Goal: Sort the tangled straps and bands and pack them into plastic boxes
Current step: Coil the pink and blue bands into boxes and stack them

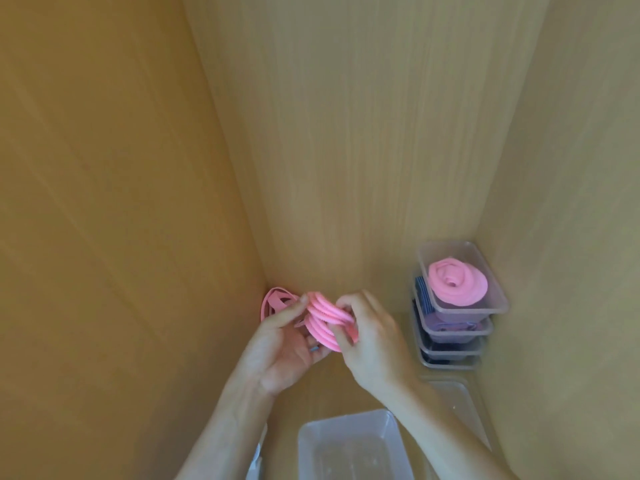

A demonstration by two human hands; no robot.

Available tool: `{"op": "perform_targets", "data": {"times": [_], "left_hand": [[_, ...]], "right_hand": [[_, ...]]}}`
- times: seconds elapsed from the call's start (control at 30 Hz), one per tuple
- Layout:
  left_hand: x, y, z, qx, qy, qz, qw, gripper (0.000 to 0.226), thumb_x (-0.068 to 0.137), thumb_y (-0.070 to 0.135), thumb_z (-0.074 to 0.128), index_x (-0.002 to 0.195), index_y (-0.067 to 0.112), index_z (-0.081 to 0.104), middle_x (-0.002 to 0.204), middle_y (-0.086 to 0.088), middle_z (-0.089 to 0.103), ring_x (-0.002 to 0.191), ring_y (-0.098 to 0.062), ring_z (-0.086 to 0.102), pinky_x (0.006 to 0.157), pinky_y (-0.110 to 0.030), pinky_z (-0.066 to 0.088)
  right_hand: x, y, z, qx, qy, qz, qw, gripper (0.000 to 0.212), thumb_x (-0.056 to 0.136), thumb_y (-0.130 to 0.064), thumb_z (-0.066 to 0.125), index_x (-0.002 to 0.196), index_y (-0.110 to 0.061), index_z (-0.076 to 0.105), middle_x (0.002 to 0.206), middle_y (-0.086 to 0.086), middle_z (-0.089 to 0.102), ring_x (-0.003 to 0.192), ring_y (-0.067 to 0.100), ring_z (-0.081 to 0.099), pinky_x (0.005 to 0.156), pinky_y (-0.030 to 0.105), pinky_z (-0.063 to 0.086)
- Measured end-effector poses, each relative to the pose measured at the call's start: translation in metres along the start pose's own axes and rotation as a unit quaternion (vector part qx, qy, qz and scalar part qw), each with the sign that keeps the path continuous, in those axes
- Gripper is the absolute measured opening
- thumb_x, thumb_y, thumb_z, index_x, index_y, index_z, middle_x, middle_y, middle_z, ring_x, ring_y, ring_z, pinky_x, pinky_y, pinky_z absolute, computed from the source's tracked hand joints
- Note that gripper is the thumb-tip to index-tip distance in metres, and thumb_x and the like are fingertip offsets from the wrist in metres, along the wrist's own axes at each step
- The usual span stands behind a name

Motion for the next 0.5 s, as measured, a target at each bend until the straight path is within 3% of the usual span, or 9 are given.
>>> {"op": "perform_targets", "data": {"times": [0.07, 0.13, 0.27, 0.37, 0.43, 0.5], "left_hand": [[0.000, -0.003, -0.002, 0.027, -0.006, -0.012, 1.000, 0.025, 0.094, 0.021, 0.065, 0.111, 0.005, 0.071, 0.121, -0.022, 0.068, 0.115, -0.037, 0.065, 0.111, -0.053, 0.042], [-0.001, -0.006, -0.003, 0.031, -0.009, -0.015, 0.999, 0.028, 0.098, 0.018, 0.062, 0.119, 0.001, 0.068, 0.130, -0.028, 0.062, 0.123, -0.040, 0.061, 0.111, -0.054, 0.043], [-0.004, -0.011, -0.002, 0.013, -0.001, -0.018, 1.000, 0.036, 0.098, 0.019, 0.063, 0.127, -0.001, 0.064, 0.133, -0.030, 0.059, 0.126, -0.041, 0.059, 0.101, -0.049, 0.052], [-0.002, -0.012, -0.001, 0.038, 0.015, -0.012, 0.999, 0.052, 0.099, 0.024, 0.061, 0.138, -0.007, 0.050, 0.137, -0.033, 0.054, 0.125, -0.042, 0.058, 0.108, -0.052, 0.046], [0.001, -0.011, 0.002, 0.088, 0.015, -0.011, 0.996, 0.058, 0.095, 0.024, 0.064, 0.138, -0.012, 0.046, 0.133, -0.034, 0.054, 0.121, -0.042, 0.057, 0.111, -0.054, 0.040], [0.003, -0.010, 0.006, 0.130, 0.009, -0.011, 0.991, 0.055, 0.089, 0.019, 0.067, 0.131, -0.013, 0.051, 0.122, -0.031, 0.058, 0.113, -0.040, 0.059, 0.107, -0.054, 0.043]], "right_hand": [[-0.007, 0.001, 0.002, 0.037, -0.013, 0.011, 0.999, 0.025, 0.084, -0.001, 0.071, 0.101, -0.017, 0.062, 0.098, -0.007, 0.056, 0.083, 0.009, 0.054, 0.069, 0.015, 0.041], [-0.011, 0.003, 0.002, 0.066, -0.020, 0.024, 0.997, 0.028, 0.083, -0.001, 0.072, 0.100, -0.020, 0.061, 0.097, -0.010, 0.056, 0.083, 0.008, 0.056, 0.069, 0.022, 0.047], [-0.014, 0.008, -0.005, 0.104, -0.040, 0.039, 0.993, 0.034, 0.080, 0.000, 0.075, 0.099, -0.026, 0.061, 0.098, -0.014, 0.058, 0.089, 0.010, 0.061, 0.072, 0.021, 0.050], [-0.017, 0.011, -0.007, 0.097, -0.068, 0.029, 0.993, 0.035, 0.080, 0.003, 0.073, 0.100, -0.024, 0.063, 0.099, -0.019, 0.056, 0.093, 0.007, 0.060, 0.077, 0.021, 0.050], [-0.021, 0.011, -0.006, 0.090, -0.081, 0.028, 0.992, 0.033, 0.081, 0.005, 0.071, 0.102, -0.021, 0.065, 0.100, -0.016, 0.056, 0.094, 0.006, 0.059, 0.081, 0.025, 0.050], [-0.025, 0.013, -0.007, 0.113, -0.093, 0.027, 0.989, 0.032, 0.082, 0.005, 0.070, 0.102, -0.020, 0.067, 0.102, -0.011, 0.059, 0.097, 0.010, 0.061, 0.086, 0.028, 0.051]]}}
Point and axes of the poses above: each hand's wrist, its own x-axis towards the middle knuckle, its own z-axis out of the palm, y = z × x, the point moved 3 cm from there along x, towards the middle knuckle
